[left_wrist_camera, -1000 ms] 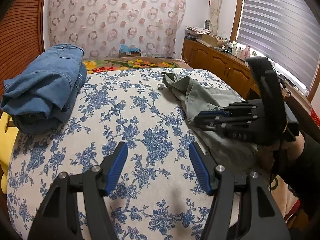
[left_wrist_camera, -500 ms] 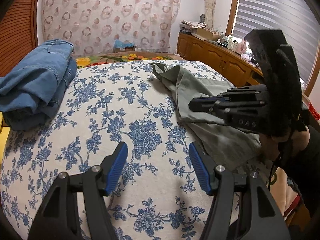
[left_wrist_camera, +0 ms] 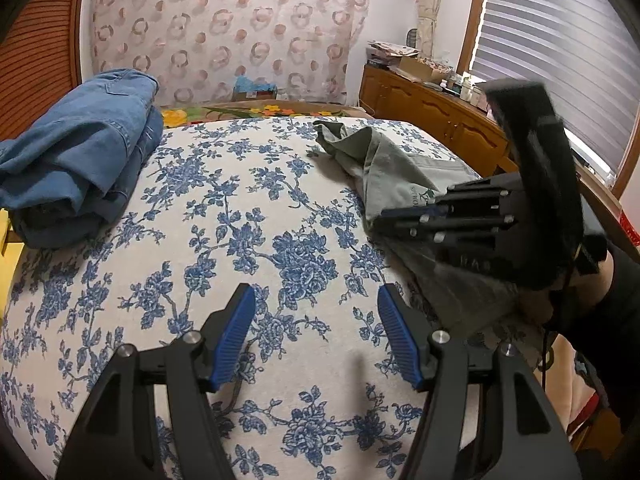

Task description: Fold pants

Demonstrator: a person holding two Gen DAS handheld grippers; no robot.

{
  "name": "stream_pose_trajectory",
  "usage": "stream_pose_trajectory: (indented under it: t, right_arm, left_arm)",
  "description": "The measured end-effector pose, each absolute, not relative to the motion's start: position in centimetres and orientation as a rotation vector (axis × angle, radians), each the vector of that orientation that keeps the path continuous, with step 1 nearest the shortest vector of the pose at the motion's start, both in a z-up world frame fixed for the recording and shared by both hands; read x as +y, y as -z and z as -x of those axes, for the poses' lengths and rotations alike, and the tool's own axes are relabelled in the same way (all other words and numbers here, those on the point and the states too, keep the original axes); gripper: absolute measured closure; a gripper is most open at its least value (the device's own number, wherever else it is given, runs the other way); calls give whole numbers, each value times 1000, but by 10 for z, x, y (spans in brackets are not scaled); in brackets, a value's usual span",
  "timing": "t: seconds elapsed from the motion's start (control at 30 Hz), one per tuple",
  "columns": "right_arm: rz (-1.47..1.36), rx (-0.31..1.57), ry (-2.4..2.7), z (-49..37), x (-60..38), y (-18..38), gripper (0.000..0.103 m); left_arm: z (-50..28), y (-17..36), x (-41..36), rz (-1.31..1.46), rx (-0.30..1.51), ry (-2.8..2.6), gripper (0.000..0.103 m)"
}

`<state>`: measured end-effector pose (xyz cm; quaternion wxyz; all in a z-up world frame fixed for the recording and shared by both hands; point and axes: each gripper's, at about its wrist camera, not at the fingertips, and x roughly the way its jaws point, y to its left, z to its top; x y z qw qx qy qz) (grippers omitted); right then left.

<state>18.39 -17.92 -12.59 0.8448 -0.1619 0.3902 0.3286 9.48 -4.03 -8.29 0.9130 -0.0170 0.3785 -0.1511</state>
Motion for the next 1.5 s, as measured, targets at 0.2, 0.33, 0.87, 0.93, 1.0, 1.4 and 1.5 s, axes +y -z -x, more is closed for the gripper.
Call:
stream_pose_trajectory:
  t: [0.2,0.33,0.87,0.93,1.0,1.4,1.5]
  right_arm:
    - [179,803,-675,-197,-209,106,102]
    - [157,779,-621,-205,-226,96,102]
    - [193,755,-328,-250,-319,81,102]
    - [198,766,-298,-258,-328,84,102]
    - [201,769,-270,-263,-336,86,102]
    - [203,738,-160,-267,-357,83,102]
    - [202,760,-125,-271,-360,90,102]
  left_arm:
    - [-96,84,-47,26,785,324,40]
    - [-101,87,-57,11,794,343,40]
    - [-119,93,-99,-69,834,420,40]
    - [-123,94,-103,-80,840,424,40]
    - [-126,95,-106,-90,845,426,40]
    - [-133,108,-105,-86,871,422,40]
    - [-133,109,-105,-90,868,421,40]
